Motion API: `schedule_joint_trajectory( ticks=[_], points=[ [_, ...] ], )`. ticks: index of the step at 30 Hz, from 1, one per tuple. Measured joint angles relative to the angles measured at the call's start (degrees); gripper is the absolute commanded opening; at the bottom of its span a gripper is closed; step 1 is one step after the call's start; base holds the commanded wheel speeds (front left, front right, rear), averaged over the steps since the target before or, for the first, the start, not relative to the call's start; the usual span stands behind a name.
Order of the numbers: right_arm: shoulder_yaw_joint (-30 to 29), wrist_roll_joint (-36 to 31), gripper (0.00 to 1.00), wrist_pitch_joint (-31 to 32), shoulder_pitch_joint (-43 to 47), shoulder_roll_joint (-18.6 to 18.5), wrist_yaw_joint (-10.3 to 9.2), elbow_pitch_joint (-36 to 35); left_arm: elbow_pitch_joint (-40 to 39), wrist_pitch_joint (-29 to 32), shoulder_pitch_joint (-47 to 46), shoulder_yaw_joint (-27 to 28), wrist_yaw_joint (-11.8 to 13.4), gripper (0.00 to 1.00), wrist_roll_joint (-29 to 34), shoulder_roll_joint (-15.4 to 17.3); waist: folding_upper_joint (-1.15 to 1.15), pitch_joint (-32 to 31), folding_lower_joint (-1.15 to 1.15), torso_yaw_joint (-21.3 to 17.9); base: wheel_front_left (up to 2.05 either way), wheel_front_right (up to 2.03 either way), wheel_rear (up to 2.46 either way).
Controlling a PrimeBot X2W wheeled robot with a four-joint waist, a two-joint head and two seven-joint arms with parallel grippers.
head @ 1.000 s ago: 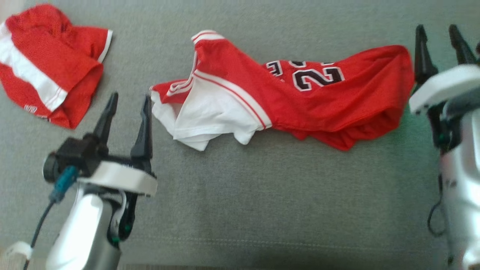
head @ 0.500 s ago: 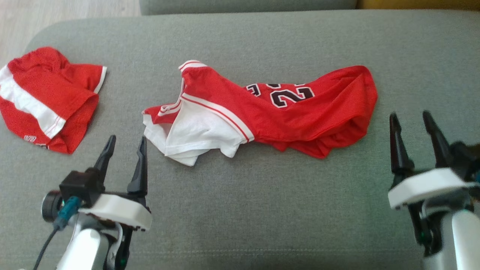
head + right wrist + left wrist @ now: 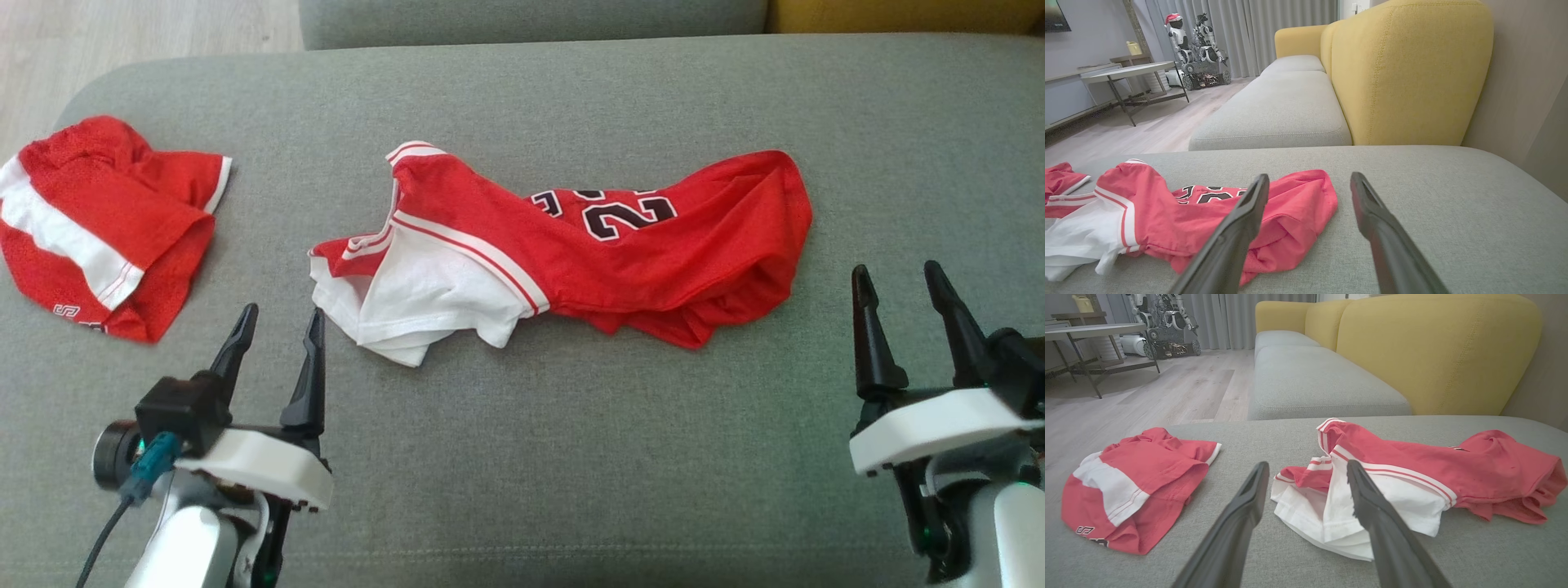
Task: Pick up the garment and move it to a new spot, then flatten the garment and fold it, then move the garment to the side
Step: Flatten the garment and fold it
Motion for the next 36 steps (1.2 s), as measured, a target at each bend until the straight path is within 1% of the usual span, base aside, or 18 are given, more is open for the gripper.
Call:
schedule_joint_trajectory(
  ticks=[8, 10, 13, 14, 15, 18, 21, 27, 31, 32, 33, 34, 36],
  points=[
    [-0.04, 0.79, 1.00, 0.25, 0.04, 0.01, 0.00, -0.22, -0.12, 0.02, -0.21, -0.57, 0.03, 1.00, 0.00, 0.33, 0.00, 0.48, 0.00, 0.22, 0.00, 0.00, 0.00],
    [-0.04, 1.03, 1.00, 0.25, 0.04, 0.01, 0.00, -0.23, -0.13, 0.57, -0.85, -1.42, -0.62, 1.00, 0.00, 0.36, 0.00, 0.81, 0.00, 0.26, 0.00, 0.00, 0.00],
    [-0.05, 1.38, 1.00, 0.25, -0.03, 0.01, 0.00, -0.25, 0.15, 1.81, -3.75, -3.08, -2.63, 1.00, -0.11, 0.09, 0.00, 1.69, 0.00, 0.31, 0.00, 0.00, 0.00],
    [-0.05, 1.38, 1.00, 0.25, -0.03, 0.01, 0.00, -0.25, 0.15, 1.81, -3.75, -3.08, -2.63, 1.00, -0.11, 0.09, 0.00, 1.69, 0.00, 0.31, 0.00, 0.00, 0.00],
    [-0.04, 1.38, 1.00, 0.24, -0.08, 0.02, 0.00, -0.26, 0.57, 2.55, -5.25, -3.77, -3.35, 1.00, -0.52, -0.08, 0.00, 2.06, 0.00, 0.32, 0.00, 0.00, 0.00],
    [0.30, 1.74, 1.00, 0.24, -0.55, 0.02, 0.00, -0.25, 4.00, 5.81, -10.22, -5.35, -5.89, 1.00, -2.03, -1.21, 0.00, 3.30, 0.00, 0.13, 0.00, 0.00, 0.00],
    [0.91, 1.79, 1.00, 0.11, -0.97, 0.03, 0.00, -0.19, 9.67, 9.18, -13.30, -5.61, -7.48, 1.00, -4.44, -2.21, 0.00, 4.45, 0.00, -0.43, 0.00, 0.00, 0.00],
    [0.91, 2.40, 1.00, -0.21, -1.71, 0.03, 0.00, 0.54, 20.25, 12.16, -15.06, -5.34, -9.43, 1.00, -7.83, -2.69, 0.00, 6.30, 0.00, -1.54, 0.00, 0.00, 0.00],
    [0.91, 2.92, 1.00, -0.63, -1.75, 0.03, 0.00, 0.78, 23.16, 12.43, -16.57, -5.24, -10.24, 1.00, -8.75, -2.90, 0.00, 6.98, 0.00, -1.73, 0.00, 0.00, 0.00],
    [0.92, 2.99, 1.00, -0.63, -1.80, 0.03, 0.00, 0.81, 23.52, 12.03, -16.93, -5.28, -10.51, 0.95, -8.87, -2.91, 0.00, 7.09, 0.00, -1.78, 0.00, 0.00, 0.00],
    [0.92, 3.00, 1.00, -0.66, -1.83, 0.03, 0.00, 0.86, 23.71, 11.69, -17.22, -5.37, -10.62, 0.42, -8.93, -2.94, 0.00, 7.17, 0.00, -1.79, 0.00, 0.00, 0.00],
    [0.91, 3.16, 1.00, -0.68, -1.90, 0.03, 0.00, 0.96, 23.79, 11.22, -17.47, -5.54, -11.04, 0.00, -9.00, -2.94, 0.00, 7.21, 0.00, -1.77, 0.00, 0.00, 0.00],
    [0.89, 3.24, 1.00, -0.68, -2.08, 0.03, 0.00, 1.20, 23.76, 10.43, -17.87, -5.67, -11.49, 0.00, -9.00, -3.02, 0.00, 7.21, 0.00, -1.74, 0.00, 0.00, 0.00]
  ],
)
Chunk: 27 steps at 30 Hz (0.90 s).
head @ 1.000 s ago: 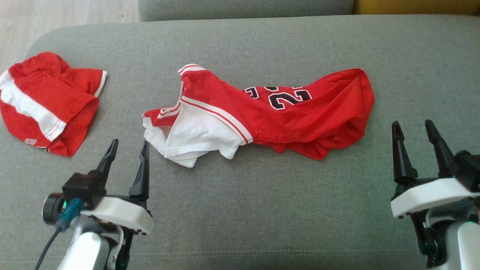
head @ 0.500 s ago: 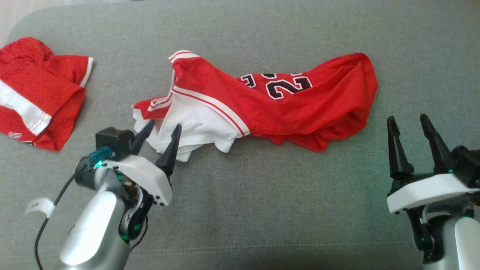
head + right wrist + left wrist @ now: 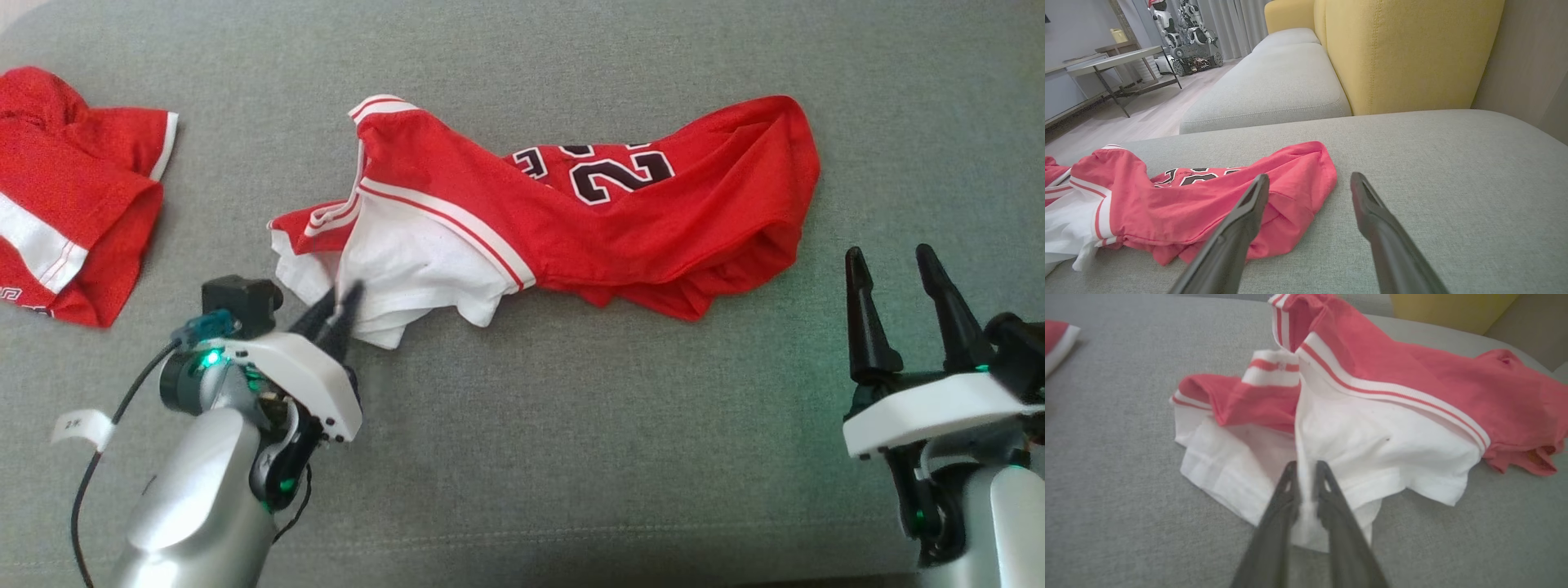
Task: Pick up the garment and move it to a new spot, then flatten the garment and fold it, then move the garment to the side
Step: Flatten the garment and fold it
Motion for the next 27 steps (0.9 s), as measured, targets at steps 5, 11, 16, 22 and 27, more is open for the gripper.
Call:
schedule_joint_trajectory(
  ticks=[5, 11, 16, 22, 27],
  points=[
    [-1.22, -0.32, 1.00, 0.04, -0.73, 0.00, 0.00, 1.23, -0.89, -1.85, -0.02, -0.36, 0.03, 0.00, 0.26, 0.09, 0.00, -0.20, 0.00, 0.33, 0.00, 0.00, 0.00],
    [-1.26, -2.72, 1.00, 3.55, -4.08, -0.36, 0.00, 7.03, -4.03, -2.43, -0.02, -0.65, 0.58, 0.00, 0.57, 0.22, 0.00, 0.19, 0.00, 1.27, 0.00, 0.00, 0.00],
    [0.00, -2.72, 1.00, 5.43, -8.73, -3.21, 0.00, 13.46, -5.60, -2.43, -0.13, -1.30, 0.57, 0.00, 0.58, 0.21, 0.00, 1.63, 0.00, 2.76, 0.00, 0.00, 0.00],
    [0.38, -2.37, 1.00, 7.55, -13.96, -5.13, 0.00, 19.83, -6.80, -3.01, -1.72, -1.66, 0.64, 0.00, 1.08, 0.16, 0.00, 3.74, 0.00, 4.33, 0.00, 0.00, 0.00],
    [1.22, -0.73, 0.76, 10.45, -15.64, -5.60, 0.00, 23.12, -7.19, -3.67, -2.27, -1.67, 1.10, 0.00, 1.08, 0.16, 0.00, 4.66, 0.00, 4.99, 0.00, 0.00, 0.00]
  ],
)
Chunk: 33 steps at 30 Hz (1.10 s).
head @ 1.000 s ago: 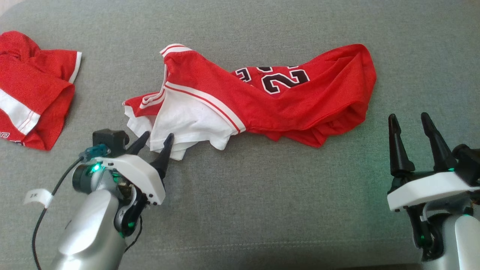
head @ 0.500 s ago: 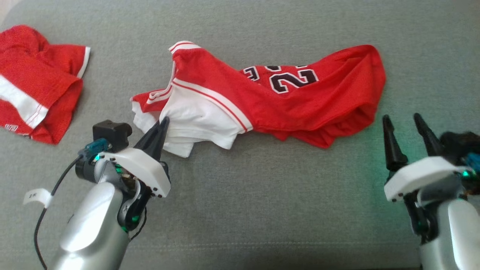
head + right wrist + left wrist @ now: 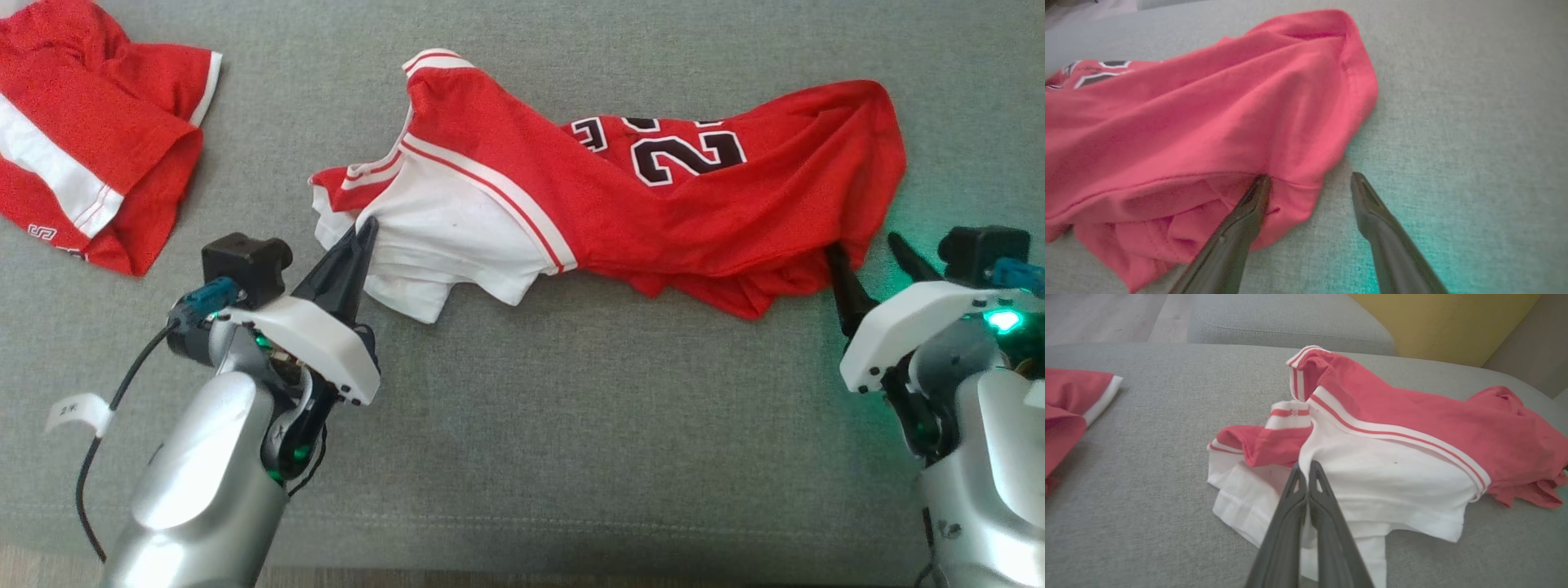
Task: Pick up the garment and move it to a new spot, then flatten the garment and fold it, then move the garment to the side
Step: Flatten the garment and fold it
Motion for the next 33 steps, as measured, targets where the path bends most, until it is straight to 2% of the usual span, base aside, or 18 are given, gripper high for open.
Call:
schedule_joint_trajectory(
  ticks=[1, 2, 3, 9, 15, 24, 33],
  points=[
    [0.19, 0.47, 0.41, 0.81, -0.30, -0.03, 0.00, 0.73, -0.02, -0.05, -0.01, 0.00, 0.03, 0.00, 0.00, 0.00, 0.00, 0.14, 0.00, 0.09, 0.00, 0.00, 0.00],
    [0.31, 0.96, 0.15, 1.59, -0.57, -0.08, 0.00, 1.26, -0.03, -0.37, -0.01, 0.00, 0.03, 0.00, 0.00, 0.01, 0.00, 0.25, 0.00, 0.18, 0.00, 0.00, 0.00],
    [0.37, 1.48, 0.00, 1.72, -0.75, -0.13, 0.00, 1.44, -0.04, -0.63, -0.01, 0.01, 0.04, 0.00, -0.01, 0.01, 0.00, 0.34, 0.00, 0.24, 0.00, 0.00, 0.00],
    [-0.55, 2.81, 0.00, -1.03, -1.56, -0.45, 0.00, 0.96, -1.01, -3.18, -0.01, 0.25, 0.80, 0.00, 0.00, 0.09, 0.00, 0.06, 0.00, 0.40, 0.00, 0.00, 0.00],
    [-2.21, 3.35, 0.00, -5.76, -0.63, 0.26, 0.00, -5.11, -4.98, -6.12, 0.27, 1.86, 2.09, 0.00, 0.31, 1.13, 0.00, -1.89, 0.00, -0.06, 0.00, 0.00, 0.00],
    [-3.46, 2.98, 0.00, -6.78, 4.55, 1.92, 0.00, -22.18, -20.46, -7.37, 2.33, 4.22, 5.60, 0.00, 2.45, 4.58, 0.00, -6.39, 0.00, -1.26, 0.00, 0.00, 0.00],
    [-6.41, 0.09, 0.00, -1.42, 6.19, 2.15, 0.00, -43.89, -38.19, -4.45, 1.93, 7.15, 8.66, 0.00, 4.00, 7.64, 0.00, -12.37, 0.00, -2.04, 0.00, 0.00, 0.00]
  ],
)
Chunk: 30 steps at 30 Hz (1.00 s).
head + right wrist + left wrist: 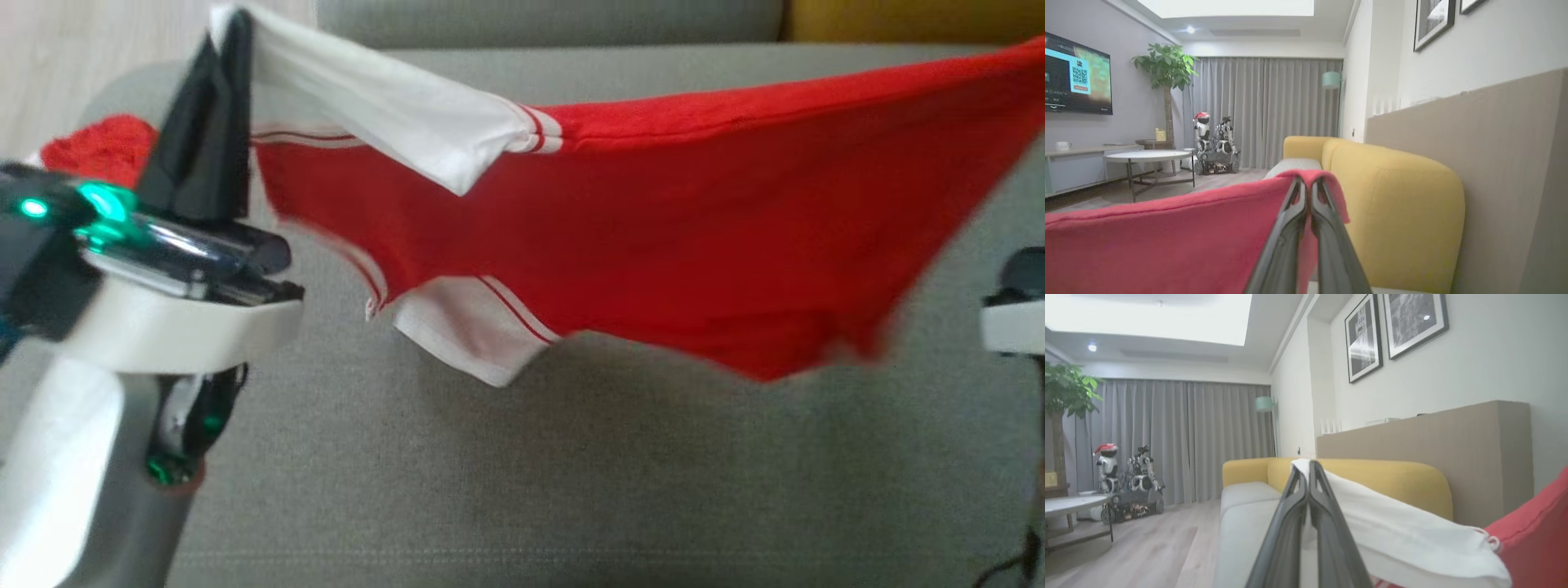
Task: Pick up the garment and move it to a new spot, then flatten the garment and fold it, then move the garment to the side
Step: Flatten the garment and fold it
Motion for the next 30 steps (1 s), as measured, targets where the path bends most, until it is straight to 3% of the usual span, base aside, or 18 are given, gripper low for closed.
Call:
schedule_joint_trajectory(
  ticks=[6, 16, 23, 30],
  points=[
    [-2.11, -0.40, 0.00, 3.93, 0.19, -0.07, 0.00, -8.23, -7.77, 4.34, -3.41, 0.40, 0.89, 0.00, 0.96, 1.46, 0.00, -4.23, 0.00, -0.34, 0.00, 0.00, 0.00],
    [-4.00, 1.54, 0.00, 6.28, 0.19, -0.18, 0.00, -8.65, -7.64, 7.21, -5.82, 0.03, 0.80, 0.00, 0.00, 1.51, 0.00, -6.38, 0.00, -0.74, 0.00, 0.00, 0.00],
    [-2.98, 4.39, 0.00, 6.43, -4.24, -0.52, 0.00, -0.68, 2.37, 6.39, -12.93, -0.86, -2.46, 0.00, -3.25, -0.44, 0.00, -4.53, 0.00, -0.71, 0.00, 0.00, 0.00],
    [0.00, 7.36, 0.00, 2.02, -25.93, -1.24, 0.00, 20.08, 23.10, 1.05, -31.82, -1.37, -7.23, 0.00, -3.63, -3.78, 0.00, 1.12, 0.00, -1.32, 0.00, 0.00, 0.00]
  ],
)
